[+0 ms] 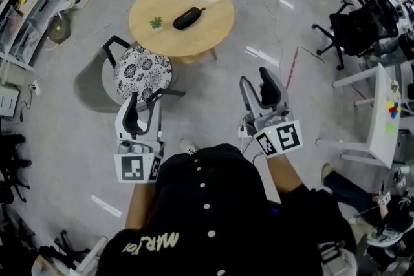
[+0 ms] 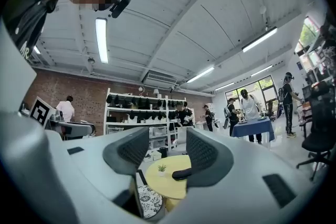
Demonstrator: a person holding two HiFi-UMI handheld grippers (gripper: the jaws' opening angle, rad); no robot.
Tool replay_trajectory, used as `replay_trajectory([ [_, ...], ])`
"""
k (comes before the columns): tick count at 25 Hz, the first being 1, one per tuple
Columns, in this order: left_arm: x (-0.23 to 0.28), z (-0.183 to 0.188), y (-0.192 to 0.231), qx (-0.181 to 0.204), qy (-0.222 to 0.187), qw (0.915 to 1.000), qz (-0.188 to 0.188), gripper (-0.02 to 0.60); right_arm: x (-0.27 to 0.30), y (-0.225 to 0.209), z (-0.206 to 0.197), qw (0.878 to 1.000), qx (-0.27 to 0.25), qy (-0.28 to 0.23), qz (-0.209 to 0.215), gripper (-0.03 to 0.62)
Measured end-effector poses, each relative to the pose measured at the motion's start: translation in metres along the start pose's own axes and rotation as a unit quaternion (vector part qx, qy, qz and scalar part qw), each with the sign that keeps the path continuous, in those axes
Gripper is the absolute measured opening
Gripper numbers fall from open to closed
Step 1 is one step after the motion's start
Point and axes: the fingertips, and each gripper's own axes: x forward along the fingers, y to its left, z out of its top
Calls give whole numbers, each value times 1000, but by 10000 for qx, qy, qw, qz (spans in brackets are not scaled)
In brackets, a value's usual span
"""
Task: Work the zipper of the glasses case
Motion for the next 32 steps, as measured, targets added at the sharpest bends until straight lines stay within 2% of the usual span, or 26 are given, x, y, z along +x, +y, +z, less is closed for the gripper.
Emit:
replay_trajectory([
  [7,13,-12,22,-106,1,9996,-243,199,10,3,-19,9996,-23,183,-219,202],
  [12,35,-23,24,-134,119,9993,-329,199,19,-15,-28,9989,61,281,-382,199],
  [17,68,-21,29,-50,8,9993,-381,199,50,-36,-34,9991,47,268,-324,199],
  [24,143,-27,40,-110,39,9996,-239,199,116,-93,-36,9997,46,197,-158,199],
  [32,264,-17,49,-44,-41,9999,144,199,201,-191,-37,9996,100,247,86,199],
])
